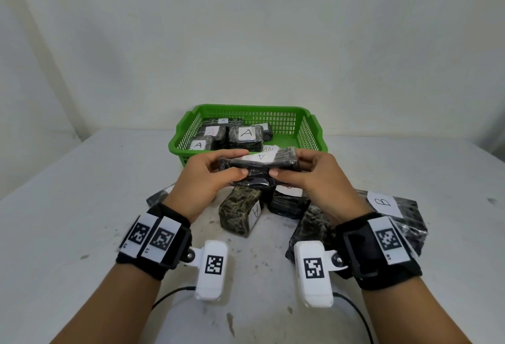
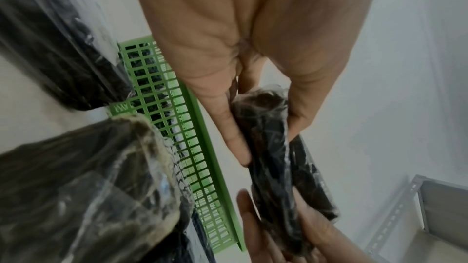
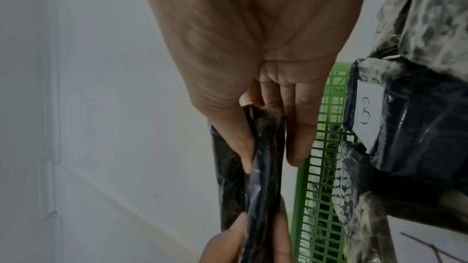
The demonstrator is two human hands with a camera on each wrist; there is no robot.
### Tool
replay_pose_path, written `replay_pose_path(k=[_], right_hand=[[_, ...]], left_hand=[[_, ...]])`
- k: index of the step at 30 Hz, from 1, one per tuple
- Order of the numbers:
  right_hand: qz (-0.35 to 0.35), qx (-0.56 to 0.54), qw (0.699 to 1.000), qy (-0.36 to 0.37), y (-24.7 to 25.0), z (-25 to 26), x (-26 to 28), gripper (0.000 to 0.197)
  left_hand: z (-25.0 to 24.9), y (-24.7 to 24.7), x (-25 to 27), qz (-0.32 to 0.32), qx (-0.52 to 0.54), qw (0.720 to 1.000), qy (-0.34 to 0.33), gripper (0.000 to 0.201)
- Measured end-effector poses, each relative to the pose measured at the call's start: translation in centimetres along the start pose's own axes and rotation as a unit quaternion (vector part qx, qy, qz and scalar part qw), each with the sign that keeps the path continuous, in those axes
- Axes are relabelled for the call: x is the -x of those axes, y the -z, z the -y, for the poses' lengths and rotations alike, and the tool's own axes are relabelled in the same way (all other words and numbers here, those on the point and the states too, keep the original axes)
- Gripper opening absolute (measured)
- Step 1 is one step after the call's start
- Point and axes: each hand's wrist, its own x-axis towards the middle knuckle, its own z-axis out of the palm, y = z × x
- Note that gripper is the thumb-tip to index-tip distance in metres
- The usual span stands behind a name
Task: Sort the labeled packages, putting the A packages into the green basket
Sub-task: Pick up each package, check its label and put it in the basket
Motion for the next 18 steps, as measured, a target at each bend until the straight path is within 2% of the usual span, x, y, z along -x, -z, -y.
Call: replay_pose_path(k=[3, 7, 9, 12, 14, 16, 18], right_hand=[[-0.017, 0.002, 1.000, 0.022, 0.2, 0.1, 0.0, 0.045], [-0.032, -0.003, 0.999, 0.030, 0.6, 0.2, 0.0, 0.040], [-0.016, 0.011, 1.000, 0.019, 0.7, 0.1, 0.0, 0.044], [0.018, 0.036, 0.999, -0.011, 1.1, 0.1, -0.1, 0.062], [0.033, -0.022, 0.998, -0.046, 1.1, 0.0, -0.2, 0.072], [0.029, -0.090, 0.993, -0.074, 0.9, 0.2, -0.1, 0.065], [0.018, -0.099, 0.992, -0.080, 0.7, 0.2, -0.1, 0.045]], left_hand=[[-0.1, 0.1, 0.0, -0.003, 0.008, 1.000, 0.012, 0.040], [-0.1, 0.0, 0.1, 0.003, 0.012, 1.000, 0.021, 0.033], [-0.1, 0.0, 0.1, -0.012, -0.011, 1.000, 0.004, 0.037], [-0.1, 0.1, 0.2, -0.018, -0.062, 0.996, -0.053, 0.050], [-0.3, 0.2, 0.2, -0.011, -0.080, 0.993, -0.085, 0.054], [-0.3, 0.0, 0.2, -0.004, -0.084, 0.991, -0.102, 0.057], [-0.3, 0.0, 0.2, 0.011, -0.086, 0.991, -0.102, 0.060]])
